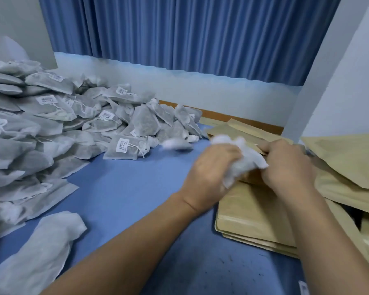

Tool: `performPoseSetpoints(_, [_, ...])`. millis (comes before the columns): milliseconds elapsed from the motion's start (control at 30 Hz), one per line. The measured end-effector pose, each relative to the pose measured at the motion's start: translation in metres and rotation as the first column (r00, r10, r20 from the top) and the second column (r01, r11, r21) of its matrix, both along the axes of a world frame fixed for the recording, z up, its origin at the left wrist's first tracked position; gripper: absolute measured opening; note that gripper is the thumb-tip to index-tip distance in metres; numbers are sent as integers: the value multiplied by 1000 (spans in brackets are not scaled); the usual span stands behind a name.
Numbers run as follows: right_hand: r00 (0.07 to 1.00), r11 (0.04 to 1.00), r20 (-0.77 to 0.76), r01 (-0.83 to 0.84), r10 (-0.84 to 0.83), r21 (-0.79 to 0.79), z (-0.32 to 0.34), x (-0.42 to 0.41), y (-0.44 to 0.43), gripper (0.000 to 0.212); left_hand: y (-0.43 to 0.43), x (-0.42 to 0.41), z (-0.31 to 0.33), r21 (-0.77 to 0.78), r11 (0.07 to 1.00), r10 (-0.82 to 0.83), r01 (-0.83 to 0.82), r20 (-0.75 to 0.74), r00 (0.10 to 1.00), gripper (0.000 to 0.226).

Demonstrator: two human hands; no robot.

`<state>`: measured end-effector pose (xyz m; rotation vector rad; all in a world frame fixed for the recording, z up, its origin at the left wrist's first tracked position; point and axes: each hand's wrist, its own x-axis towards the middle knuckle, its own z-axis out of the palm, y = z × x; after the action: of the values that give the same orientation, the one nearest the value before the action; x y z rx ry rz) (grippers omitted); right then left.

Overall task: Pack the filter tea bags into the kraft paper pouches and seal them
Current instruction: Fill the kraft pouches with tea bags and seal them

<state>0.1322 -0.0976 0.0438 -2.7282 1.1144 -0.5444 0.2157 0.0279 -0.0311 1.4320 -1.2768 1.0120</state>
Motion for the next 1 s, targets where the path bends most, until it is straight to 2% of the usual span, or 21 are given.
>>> performPoseSetpoints(67, [1000, 1000, -1, 16, -16, 21, 9, -2, -3, 22, -6, -11, -4, 164, 975, 124, -150, 157, 980, 5])
performPoseSetpoints(133, [1000, 999, -15, 5, -4, 52, 18, -4, -3, 25, -12, -12, 3, 305, 900, 266, -312, 182, 947, 8])
performPoseSetpoints(167, [999, 998, -30, -13, 15, 66, 20, -5, -1, 30, -17, -12, 9, 396, 848, 328, -353, 132, 936, 9])
performPoseSetpoints(233, [998, 996, -41, -48, 52, 77, 21, -4, 1, 36, -32, -8, 17, 610, 731, 426, -307, -55, 903, 9])
performPoseSetpoints(267, [998, 996, -30, -59, 61, 69, 20, -3, 2, 35, -38, -4, 20, 661, 712, 451, -236, -172, 876, 12])
performPoseSetpoints(300, [998, 997, -17, -61, 62, 56, 18, -2, 4, 34, -43, 1, 20, 660, 740, 409, -129, -288, 866, 17])
performPoseSetpoints(367, [999, 998, -12, -49, 49, 42, 14, 0, 5, 34, -41, 6, 16, 607, 792, 244, 61, -407, 880, 22])
performPoseSetpoints(433, [999, 999, -23, -33, 34, 35, 11, 3, 7, 34, -26, 6, 11, 500, 866, 187, -11, -304, 934, 17])
performPoseSetpoints(500, [1000, 1000, -17, -7, 7, 19, 8, 5, 7, 34, -9, 7, 3, 194, 973, 153, -122, -157, 976, 23])
performPoseSetpoints(533, [1000, 1000, -10, 4, -3, 7, 6, 5, 7, 34, -3, 9, 4, 0, 987, 156, -159, -189, 969, 28])
performPoseSetpoints(600, [1000, 1000, 24, 15, -15, -10, 3, 5, 8, 33, 4, 20, 11, -243, 925, 169, -293, -429, 887, 30])
performPoseSetpoints(633, [999, 1000, 46, 17, -16, -21, 1, 5, 9, 31, 7, 29, 11, -209, 904, 200, -373, -564, 801, 25])
performPoseSetpoints(667, [998, 999, 69, 12, -10, -37, -1, 5, 10, 29, 11, 40, 6, -12, 904, 316, -427, -653, 689, 18])
performPoseSetpoints(700, [996, 998, 86, 3, 1, -56, -2, 6, 12, 26, 16, 49, -3, 280, 856, 502, -435, -654, 566, 12])
performPoseSetpoints(733, [995, 997, 100, -5, 12, -74, -4, 8, 13, 25, 21, 57, -12, 567, 731, 680, -379, -561, 473, 22])
performPoseSetpoints(767, [993, 996, 117, -10, 20, -84, -5, 9, 13, 27, 25, 62, -19, 749, 589, 784, -304, -438, 439, 31])
performPoseSetpoints(800, [991, 996, 135, -11, 22, -87, -6, 9, 13, 30, 28, 65, -25, 809, 518, 814, -277, -367, 450, 33])
performPoseSetpoints(867, [986, 997, 167, 3, 10, -77, -8, 8, 12, 34, 26, 61, -26, 754, 579, 775, -311, -391, 496, 25])
performPoseSetpoints(900, [984, 997, 179, 11, 2, -74, -8, 7, 11, 32, 25, 57, -24, 660, 677, 713, -327, -475, 516, 23])
performPoseSetpoints(967, [981, 997, 194, 12, 4, -82, -10, 6, 11, 26, 21, 44, -17, 335, 871, 490, -359, -640, 592, 17])
performPoseSetpoints(1000, [980, 996, 200, 7, 10, -84, -11, 6, 11, 25, 20, 35, -10, 125, 923, 355, -365, -643, 679, 18])
